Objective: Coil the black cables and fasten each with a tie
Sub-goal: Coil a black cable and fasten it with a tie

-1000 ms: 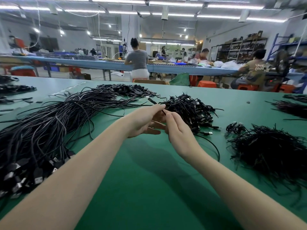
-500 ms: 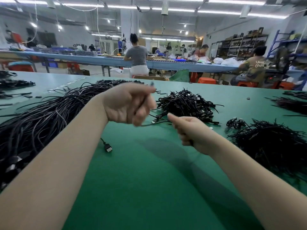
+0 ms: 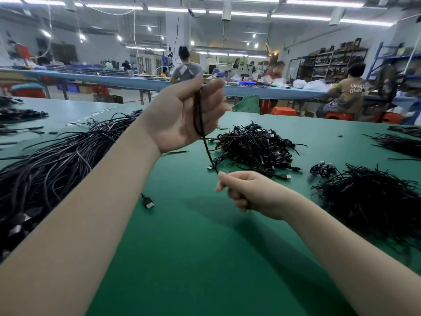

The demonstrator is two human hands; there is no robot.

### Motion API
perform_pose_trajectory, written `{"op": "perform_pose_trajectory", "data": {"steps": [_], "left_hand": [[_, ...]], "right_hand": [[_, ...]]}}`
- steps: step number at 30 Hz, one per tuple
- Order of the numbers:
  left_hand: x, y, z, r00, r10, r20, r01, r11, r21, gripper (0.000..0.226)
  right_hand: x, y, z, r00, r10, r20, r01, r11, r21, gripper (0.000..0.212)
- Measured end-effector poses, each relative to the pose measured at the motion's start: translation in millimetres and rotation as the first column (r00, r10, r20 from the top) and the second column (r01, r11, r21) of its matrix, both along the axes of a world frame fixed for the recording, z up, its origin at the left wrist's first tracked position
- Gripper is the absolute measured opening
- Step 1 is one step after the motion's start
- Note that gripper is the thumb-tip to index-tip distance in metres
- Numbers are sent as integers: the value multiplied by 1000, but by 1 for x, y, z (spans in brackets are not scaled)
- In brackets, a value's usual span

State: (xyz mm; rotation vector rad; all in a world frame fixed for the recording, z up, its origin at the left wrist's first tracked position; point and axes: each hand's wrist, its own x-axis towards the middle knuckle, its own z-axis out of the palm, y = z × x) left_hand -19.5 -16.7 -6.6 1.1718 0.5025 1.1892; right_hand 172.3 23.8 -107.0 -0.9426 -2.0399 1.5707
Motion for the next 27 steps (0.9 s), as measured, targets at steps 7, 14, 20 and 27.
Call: {"op": "perform_pose_trajectory", "data": {"steps": [7, 14, 20, 27], "left_hand": [[21, 10, -28, 480, -171, -861, 32, 984, -177, 50], [15, 15, -11, 954, 299, 6, -298, 953, -62, 45], [0, -2, -8, 940, -103, -324, 77, 993, -90, 38], [31, 23, -39, 888, 100, -448, -216, 952, -216, 45]], "right_hand": [[8, 5, 41, 947, -251, -202, 303, 906, 294, 31], [-3, -4, 19, 982, 30, -184, -12, 995, 100, 30], [13, 15, 6, 946, -323, 13, 315, 930, 189, 36], [1, 2, 46, 934, -268, -235, 347, 835, 427, 30]]}}
